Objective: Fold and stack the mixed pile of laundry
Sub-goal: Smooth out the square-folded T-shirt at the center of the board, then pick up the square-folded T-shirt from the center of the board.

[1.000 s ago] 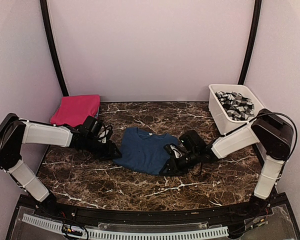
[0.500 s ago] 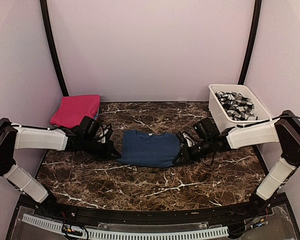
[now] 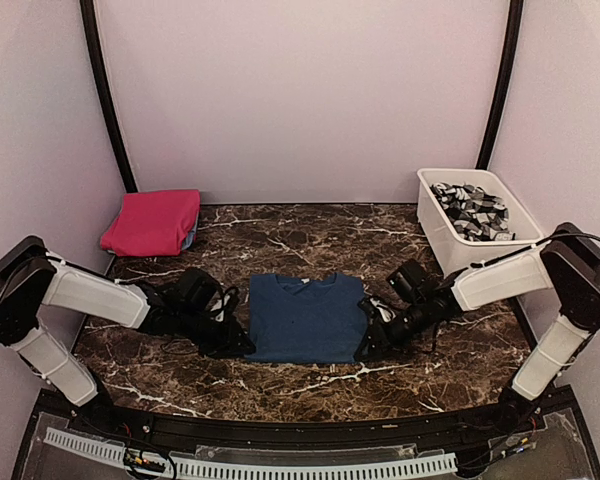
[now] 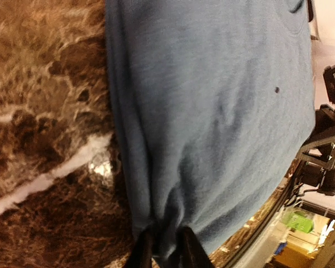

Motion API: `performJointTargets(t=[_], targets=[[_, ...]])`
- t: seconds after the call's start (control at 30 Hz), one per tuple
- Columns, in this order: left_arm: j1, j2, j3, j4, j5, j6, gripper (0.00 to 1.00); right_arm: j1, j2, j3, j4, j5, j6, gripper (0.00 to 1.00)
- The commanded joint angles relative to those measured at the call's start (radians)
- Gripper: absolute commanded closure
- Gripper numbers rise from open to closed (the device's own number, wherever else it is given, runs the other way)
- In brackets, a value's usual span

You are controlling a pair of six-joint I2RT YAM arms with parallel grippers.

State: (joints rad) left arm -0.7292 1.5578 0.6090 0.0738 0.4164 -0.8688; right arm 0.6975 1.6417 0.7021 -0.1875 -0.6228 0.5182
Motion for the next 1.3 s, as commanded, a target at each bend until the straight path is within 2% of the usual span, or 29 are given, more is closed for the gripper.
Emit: performJointTargets(t=[0.0,0.03,0.1,0.13,0.17,0.23,0.37,0.5,0.6,0.87,1.1,1.27], targets=[[0.000,-0.123,-0.024,-0.081,-0.106,-0.040,0.59,-0.014,-0.075,0.033,-0.213,0.198,-0.031,0.51],[0.000,-0.148,-0.016,-0.107,-0.125,-0.032,0.52,-0.013,-0.112,0.051,-0.236,0.225,-0.037,0.46],[0.004,-0.228,0.013,-0.180,-0.192,-0.005,0.28,-0.010,-0.186,0.089,-0.269,0.268,-0.054,0.38],[0.016,-0.281,0.029,-0.227,-0.227,0.016,0.22,-0.008,-0.222,0.104,-0.280,0.292,-0.060,0.33],[0.042,-0.307,0.035,-0.261,-0.238,0.025,0.08,-0.004,-0.251,0.119,-0.285,0.311,-0.069,0.28],[0.103,-0.371,0.041,-0.282,-0.237,0.046,0.02,0.016,-0.291,0.150,-0.280,0.326,-0.099,0.18],[0.216,-0.453,0.040,-0.310,-0.193,0.052,0.01,0.128,-0.260,0.262,-0.283,0.413,-0.164,0.16],[0.234,-0.539,0.048,-0.332,-0.291,0.032,0.01,0.248,-0.140,0.418,-0.273,0.490,-0.237,0.22],[0.248,-0.604,0.033,-0.318,-0.303,-0.003,0.01,0.335,0.012,0.530,-0.263,0.539,-0.294,0.27],[0.275,-0.487,0.058,-0.343,-0.191,0.017,0.01,0.496,0.363,0.841,-0.283,0.614,-0.414,0.40],[0.276,-0.476,0.017,-0.300,-0.160,0.025,0.01,0.537,0.517,0.981,-0.296,0.620,-0.442,0.46],[0.277,-0.461,-0.005,-0.288,-0.159,0.022,0.01,0.563,0.575,1.005,-0.300,0.620,-0.446,0.53]])
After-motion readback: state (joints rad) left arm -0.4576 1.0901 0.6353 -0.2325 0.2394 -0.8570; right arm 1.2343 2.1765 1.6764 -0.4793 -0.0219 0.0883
